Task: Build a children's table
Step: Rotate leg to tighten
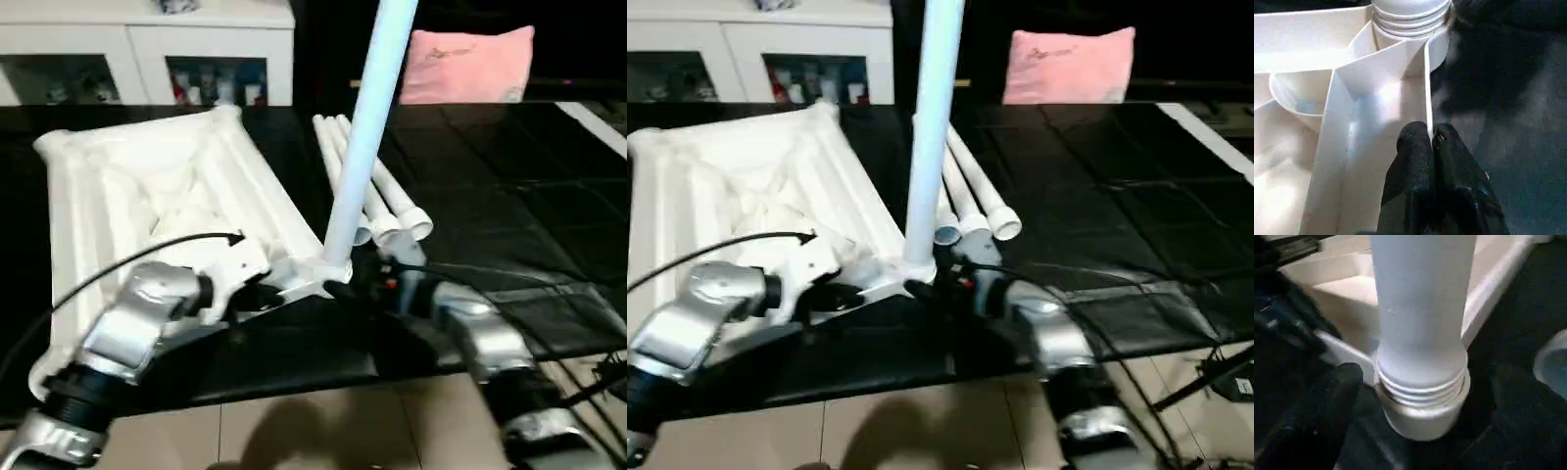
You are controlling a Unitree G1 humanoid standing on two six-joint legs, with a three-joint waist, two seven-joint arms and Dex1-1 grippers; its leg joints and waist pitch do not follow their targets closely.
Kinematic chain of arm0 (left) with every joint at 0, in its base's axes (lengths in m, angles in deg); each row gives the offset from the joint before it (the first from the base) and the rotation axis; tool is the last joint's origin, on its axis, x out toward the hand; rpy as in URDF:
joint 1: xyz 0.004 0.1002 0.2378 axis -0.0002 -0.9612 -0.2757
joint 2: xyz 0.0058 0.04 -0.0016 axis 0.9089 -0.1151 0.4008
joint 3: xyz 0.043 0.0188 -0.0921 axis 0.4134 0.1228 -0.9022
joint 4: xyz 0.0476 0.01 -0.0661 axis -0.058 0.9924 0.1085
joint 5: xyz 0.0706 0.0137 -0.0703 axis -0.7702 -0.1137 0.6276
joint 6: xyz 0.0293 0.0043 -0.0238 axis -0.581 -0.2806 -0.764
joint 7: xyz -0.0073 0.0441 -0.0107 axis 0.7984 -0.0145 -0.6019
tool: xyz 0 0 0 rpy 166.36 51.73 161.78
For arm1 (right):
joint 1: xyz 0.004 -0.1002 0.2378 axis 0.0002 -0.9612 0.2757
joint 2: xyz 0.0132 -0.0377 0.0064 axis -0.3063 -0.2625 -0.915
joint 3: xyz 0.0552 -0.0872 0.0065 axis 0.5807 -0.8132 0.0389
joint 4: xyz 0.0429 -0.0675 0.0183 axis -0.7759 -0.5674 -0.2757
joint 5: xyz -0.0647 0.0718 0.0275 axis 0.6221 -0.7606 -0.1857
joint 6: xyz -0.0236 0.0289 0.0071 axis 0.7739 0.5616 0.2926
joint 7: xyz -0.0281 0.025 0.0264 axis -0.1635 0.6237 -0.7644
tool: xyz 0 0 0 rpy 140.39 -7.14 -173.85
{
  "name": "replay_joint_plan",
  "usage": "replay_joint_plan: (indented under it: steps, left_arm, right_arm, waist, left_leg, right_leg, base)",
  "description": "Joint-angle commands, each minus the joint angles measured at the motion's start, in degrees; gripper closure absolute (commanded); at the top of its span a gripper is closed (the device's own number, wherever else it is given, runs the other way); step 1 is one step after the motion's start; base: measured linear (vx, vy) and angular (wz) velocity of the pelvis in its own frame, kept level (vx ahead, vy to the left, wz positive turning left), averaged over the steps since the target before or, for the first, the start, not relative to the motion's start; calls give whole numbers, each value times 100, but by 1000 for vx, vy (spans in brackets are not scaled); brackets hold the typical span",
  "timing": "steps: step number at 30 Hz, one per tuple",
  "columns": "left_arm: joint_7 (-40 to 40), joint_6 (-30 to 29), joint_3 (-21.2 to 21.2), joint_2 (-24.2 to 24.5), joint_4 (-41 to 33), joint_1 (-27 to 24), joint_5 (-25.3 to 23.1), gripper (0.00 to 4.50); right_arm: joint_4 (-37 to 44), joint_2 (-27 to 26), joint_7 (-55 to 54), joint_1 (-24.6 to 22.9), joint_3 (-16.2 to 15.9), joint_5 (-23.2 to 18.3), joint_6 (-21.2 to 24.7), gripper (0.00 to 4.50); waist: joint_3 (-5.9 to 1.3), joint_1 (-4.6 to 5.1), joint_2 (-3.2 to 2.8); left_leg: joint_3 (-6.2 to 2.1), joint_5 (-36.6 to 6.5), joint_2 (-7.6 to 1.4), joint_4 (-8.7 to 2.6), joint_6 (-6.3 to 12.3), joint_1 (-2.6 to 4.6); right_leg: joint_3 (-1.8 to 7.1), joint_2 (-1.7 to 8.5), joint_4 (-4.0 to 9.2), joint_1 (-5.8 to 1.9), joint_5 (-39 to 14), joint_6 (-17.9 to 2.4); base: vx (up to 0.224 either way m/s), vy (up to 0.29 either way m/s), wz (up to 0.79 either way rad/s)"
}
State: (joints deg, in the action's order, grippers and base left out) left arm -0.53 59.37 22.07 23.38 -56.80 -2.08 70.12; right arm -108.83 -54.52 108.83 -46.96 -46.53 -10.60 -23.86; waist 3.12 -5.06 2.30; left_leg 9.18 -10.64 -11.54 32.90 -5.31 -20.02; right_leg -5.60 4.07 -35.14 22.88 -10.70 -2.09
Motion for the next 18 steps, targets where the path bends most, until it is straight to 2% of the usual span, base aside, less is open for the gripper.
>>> replay_joint_plan:
  steps: [1,5,7,10,14,17,18]
  left_arm:
    - [-594,403,200,207,14,45,129,450]
    - [-1190,754,322,473,64,36,256,450]
    - [-1482,955,413,595,157,86,262,450]
    - [-1735,1209,534,675,292,169,236,450]
    - [-1887,1323,625,705,341,227,222,450]
    - [-1935,1358,653,677,363,251,209,450]
    - [-1944,1384,669,657,396,269,198,450]
  right_arm:
    - [101,240,439,19,-128,74,-218,6]
    - [81,467,961,120,-303,112,-435,6]
    - [93,526,1300,189,-379,43,-454,6]
    - [9,540,1608,296,-464,15,-536,6]
    - [-132,508,1828,399,-561,22,-583,6]
    - [-165,482,2019,438,-635,2,-529,6]
    - [-176,472,2139,454,-681,-12,-464,22]
  waist:
    - [-391,-12,-105]
    - [-373,-27,-110]
    - [-372,-45,-76]
    - [-374,-73,-79]
    - [-371,-125,-88]
    - [-375,-128,-82]
    - [-379,-133,-82]
  left_leg:
    - [-4,-607,-163,-314,427,-16]
    - [9,-802,-177,-326,360,12]
    - [18,-899,-192,-329,346,9]
    - [29,-871,-203,-322,353,14]
    - [42,-947,-219,-320,263,31]
    - [39,-956,-222,-320,228,22]
    - [42,-959,-216,-314,225,19]
  right_leg:
    - [343,399,341,-363,-369,-1267]
    - [348,401,356,-345,-590,-1281]
    - [346,411,361,-349,-747,-1272]
    - [346,407,347,-337,-751,-1256]
    - [356,425,341,-315,-864,-1241]
    - [352,421,323,-321,-791,-1273]
    - [354,425,321,-327,-786,-1265]
  base:
    - [0,0,0]
    - [0,0,0]
    - [0,0,0]
    - [0,0,0]
    - [0,0,0]
    - [0,0,0]
    - [0,0,0]
